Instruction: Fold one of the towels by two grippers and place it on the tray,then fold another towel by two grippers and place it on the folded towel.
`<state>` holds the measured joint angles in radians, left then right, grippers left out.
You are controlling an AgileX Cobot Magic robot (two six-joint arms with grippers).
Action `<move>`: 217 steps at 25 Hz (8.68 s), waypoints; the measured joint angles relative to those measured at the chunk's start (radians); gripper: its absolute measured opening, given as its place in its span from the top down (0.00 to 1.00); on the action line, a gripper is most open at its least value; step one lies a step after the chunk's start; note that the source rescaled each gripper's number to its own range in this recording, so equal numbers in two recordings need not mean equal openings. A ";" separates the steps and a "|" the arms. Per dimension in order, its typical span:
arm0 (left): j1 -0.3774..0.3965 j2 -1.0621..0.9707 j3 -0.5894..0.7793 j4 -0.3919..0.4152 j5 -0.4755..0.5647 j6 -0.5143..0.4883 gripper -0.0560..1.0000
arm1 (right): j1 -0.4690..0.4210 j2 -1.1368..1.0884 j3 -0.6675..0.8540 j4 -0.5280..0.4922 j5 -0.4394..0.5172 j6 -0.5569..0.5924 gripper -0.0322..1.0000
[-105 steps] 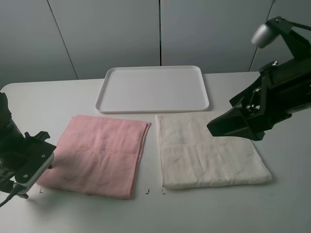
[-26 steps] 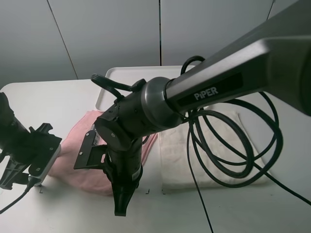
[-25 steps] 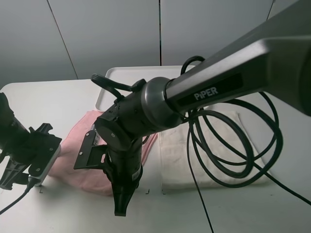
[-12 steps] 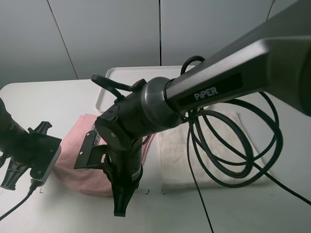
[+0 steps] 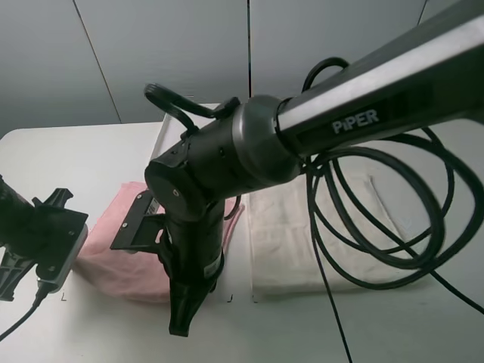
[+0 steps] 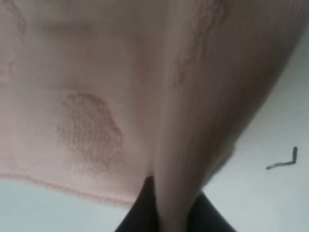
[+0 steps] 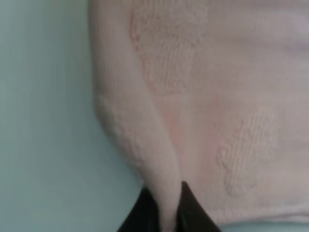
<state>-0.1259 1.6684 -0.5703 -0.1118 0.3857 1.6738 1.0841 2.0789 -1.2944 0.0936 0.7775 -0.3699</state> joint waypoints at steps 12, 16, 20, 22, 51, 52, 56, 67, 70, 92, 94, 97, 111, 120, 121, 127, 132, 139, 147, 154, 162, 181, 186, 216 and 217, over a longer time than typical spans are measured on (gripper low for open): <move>0.000 -0.170 -0.008 -0.146 -0.004 -0.253 0.92 | -0.079 -0.170 0.002 -0.006 0.037 0.228 0.97; 0.000 -0.172 -0.040 -0.153 -0.033 -0.464 0.92 | -0.110 -0.170 0.002 -0.013 0.058 0.296 0.97; 0.000 -0.172 -0.055 -0.153 -0.057 -0.588 0.92 | -0.128 -0.167 0.002 -0.035 0.021 0.363 0.97; 0.000 -0.159 -0.060 -0.153 -0.070 -0.627 0.92 | -0.132 -0.167 0.002 -0.058 0.009 0.396 0.97; 0.000 0.092 -0.392 -0.118 0.053 -1.218 0.04 | -0.251 -0.108 0.002 -0.146 -0.069 0.719 0.00; 0.000 0.131 -0.448 -0.066 0.119 -1.319 0.04 | -0.272 -0.108 0.002 -0.094 -0.050 0.674 0.00; 0.000 0.244 -0.599 0.030 0.311 -1.483 0.04 | -0.305 -0.108 0.002 0.015 -0.001 0.574 0.00; -0.022 0.356 -0.638 0.067 0.367 -1.559 0.04 | -0.305 -0.108 0.002 0.024 -0.008 0.548 0.00; -0.047 0.379 -0.638 0.118 0.357 -1.616 0.04 | -0.305 -0.108 0.002 0.024 -0.011 0.539 0.00; -0.058 0.420 -0.651 0.232 0.370 -1.742 0.04 | -0.305 -0.108 0.002 0.024 -0.011 0.515 0.00; -0.058 0.420 -0.649 0.232 0.371 -1.745 0.04 | -0.305 -0.108 0.002 0.024 -0.011 0.511 0.00; -0.051 0.418 -0.624 0.224 0.357 -1.752 0.04 | -0.307 -0.108 0.002 0.024 -0.011 0.509 0.00; -0.022 0.385 -0.561 0.217 0.340 -1.761 0.04 | -0.322 -0.020 0.002 0.149 -0.047 0.475 0.00; -0.003 0.378 -0.553 0.270 0.393 -1.775 0.03 | -0.322 0.038 -0.032 0.270 -0.056 0.438 0.00; 0.005 0.378 -0.551 0.270 0.397 -1.775 0.03 | -0.322 0.040 -0.032 0.275 -0.060 0.438 0.00; 0.025 0.378 -0.551 0.263 0.407 -1.775 0.03 | -0.322 0.042 -0.036 0.293 -0.085 0.436 0.00; 0.025 0.378 -0.551 0.263 0.407 -1.775 0.03 | -0.324 0.042 -0.036 0.313 -0.109 0.436 0.00; 0.025 0.378 -0.549 0.259 0.406 -1.775 0.03 | -0.324 0.047 -0.041 0.335 -0.139 0.452 0.00; 0.025 0.378 -0.549 0.256 0.406 -1.775 0.03 | -0.320 0.114 -0.126 0.340 -0.089 0.484 0.00; 0.025 0.378 -0.549 0.254 0.406 -1.775 0.03 | -0.318 0.114 -0.129 0.303 -0.087 0.552 0.00; 0.025 0.378 -0.549 0.254 0.406 -1.775 0.03 | -0.318 0.114 -0.129 0.264 -0.091 0.578 0.04; 0.025 0.378 -0.549 0.254 0.406 -1.775 0.03 | -0.318 0.150 -0.143 0.281 -0.093 0.547 0.05; 0.025 0.378 -0.549 0.254 0.406 -1.775 0.03 | -0.309 0.151 -0.145 0.284 -0.093 0.543 0.05; 0.025 0.378 -0.549 0.252 0.406 -1.775 0.03 | -0.297 0.097 -0.147 0.260 -0.119 0.533 0.94; 0.025 0.378 -0.549 0.252 0.406 -1.775 0.03 | -0.297 0.086 -0.147 0.265 -0.119 0.533 0.94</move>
<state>-0.1008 2.0463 -1.1193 0.1399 0.7912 -0.1007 0.7875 2.1653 -1.4410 0.3583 0.6588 0.1629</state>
